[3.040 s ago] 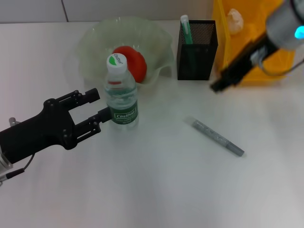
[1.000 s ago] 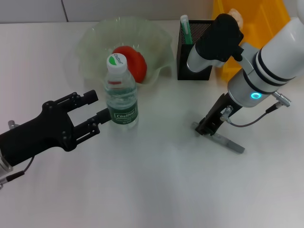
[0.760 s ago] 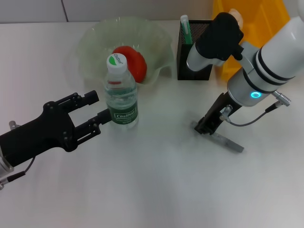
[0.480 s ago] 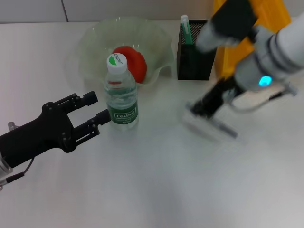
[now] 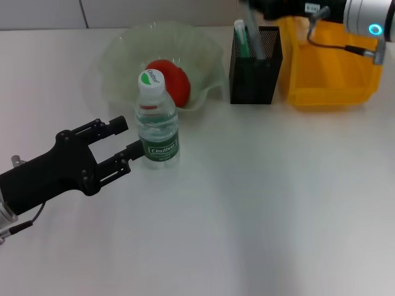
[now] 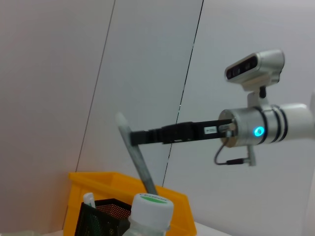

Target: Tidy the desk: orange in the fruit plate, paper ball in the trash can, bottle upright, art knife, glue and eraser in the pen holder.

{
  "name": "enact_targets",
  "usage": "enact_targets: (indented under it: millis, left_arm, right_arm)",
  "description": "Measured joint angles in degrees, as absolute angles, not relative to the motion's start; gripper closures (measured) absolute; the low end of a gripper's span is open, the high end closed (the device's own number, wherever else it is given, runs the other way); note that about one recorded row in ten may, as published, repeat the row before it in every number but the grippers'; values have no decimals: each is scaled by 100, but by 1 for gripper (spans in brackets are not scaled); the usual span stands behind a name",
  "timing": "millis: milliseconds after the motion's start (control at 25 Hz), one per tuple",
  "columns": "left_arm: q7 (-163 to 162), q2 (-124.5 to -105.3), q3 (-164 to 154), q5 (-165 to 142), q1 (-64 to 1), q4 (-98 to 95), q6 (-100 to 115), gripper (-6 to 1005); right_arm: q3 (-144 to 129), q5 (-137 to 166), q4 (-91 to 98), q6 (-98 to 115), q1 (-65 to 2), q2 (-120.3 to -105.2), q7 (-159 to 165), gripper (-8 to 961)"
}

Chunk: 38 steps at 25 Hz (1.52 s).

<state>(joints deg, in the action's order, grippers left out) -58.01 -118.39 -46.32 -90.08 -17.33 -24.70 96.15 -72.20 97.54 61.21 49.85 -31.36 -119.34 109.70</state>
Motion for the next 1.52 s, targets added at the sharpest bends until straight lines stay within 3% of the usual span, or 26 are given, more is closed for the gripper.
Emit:
enact_targets:
  millis: [520,880,1520]
  left_arm:
    - [-5744,-11856,-4551,-9008,-1736,-2461,9579,389]
    - [-5714,-11851,-4499,-9009,-1708,-2461,9539,389]
    - [-5660,-11853,-4483,-9003,-1757,-2307,9445,389]
  right_arm:
    - [-7216,6104,3592,3927,-3916,-11936,7657,831]
    - [-7218,5992,3420,3963,-3898,-11949,7410,832]
    - [-7279,3357,1592,5878,-3897,-11984,3936,833]
